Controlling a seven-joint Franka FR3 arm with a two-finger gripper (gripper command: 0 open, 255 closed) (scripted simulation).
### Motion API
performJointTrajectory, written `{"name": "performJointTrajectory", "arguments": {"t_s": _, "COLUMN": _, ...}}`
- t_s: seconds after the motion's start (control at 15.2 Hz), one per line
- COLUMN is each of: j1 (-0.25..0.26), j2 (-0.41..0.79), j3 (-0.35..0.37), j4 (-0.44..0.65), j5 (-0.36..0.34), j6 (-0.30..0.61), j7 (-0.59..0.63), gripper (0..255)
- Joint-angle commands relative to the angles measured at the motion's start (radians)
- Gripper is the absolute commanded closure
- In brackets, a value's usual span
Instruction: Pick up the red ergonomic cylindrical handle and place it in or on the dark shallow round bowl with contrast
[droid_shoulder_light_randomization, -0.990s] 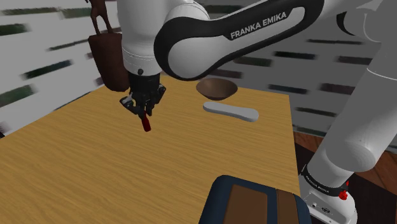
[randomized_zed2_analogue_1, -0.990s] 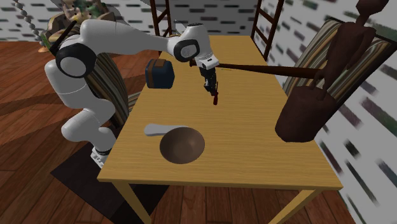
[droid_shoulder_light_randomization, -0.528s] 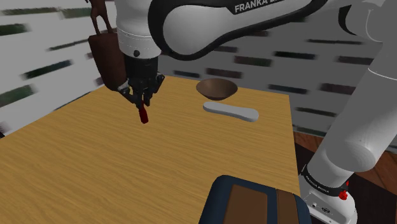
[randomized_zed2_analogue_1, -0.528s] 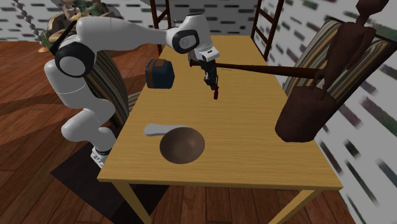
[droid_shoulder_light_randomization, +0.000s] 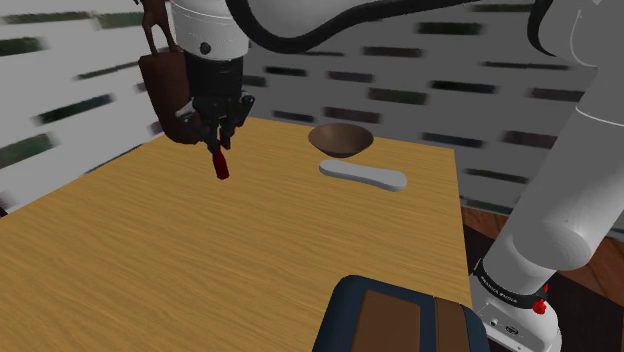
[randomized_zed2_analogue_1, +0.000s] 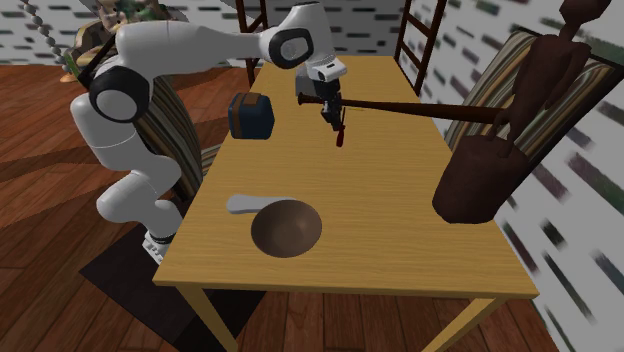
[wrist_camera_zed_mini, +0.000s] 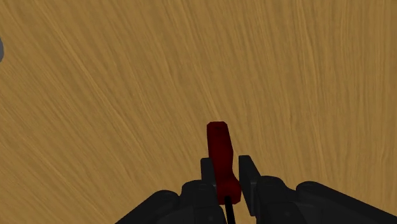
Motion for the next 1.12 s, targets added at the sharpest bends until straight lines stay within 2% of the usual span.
{"name": "performJointTrajectory", "arguments": {"t_s": 0.0, "j1": 0.002, "j2": 0.006, "j3": 0.001, "j4": 0.036, "j5": -0.003, "j6": -0.032, "j7": -0.003, "gripper": 255}}
{"name": "performJointTrajectory", "arguments": {"t_s": 0.26, "j1": 0.009, "j2": 0.022, "j3": 0.006, "j4": 0.101, "j5": -0.014, "j6": -0.086, "j7": -0.003, "gripper": 255}}
{"name": "performJointTrajectory", "arguments": {"t_s": 0.59, "j1": -0.074, "j2": -0.164, "j3": -0.086, "j4": -0.071, "j5": 0.150, "j6": -0.031, "j7": -0.185, "gripper": 255}}
{"name": "performJointTrajectory", "arguments": {"t_s": 1.06, "j1": -0.108, "j2": -0.336, "j3": -0.249, "j4": -0.241, "j5": 0.274, "j6": -0.006, "j7": -0.409, "gripper": 255}}
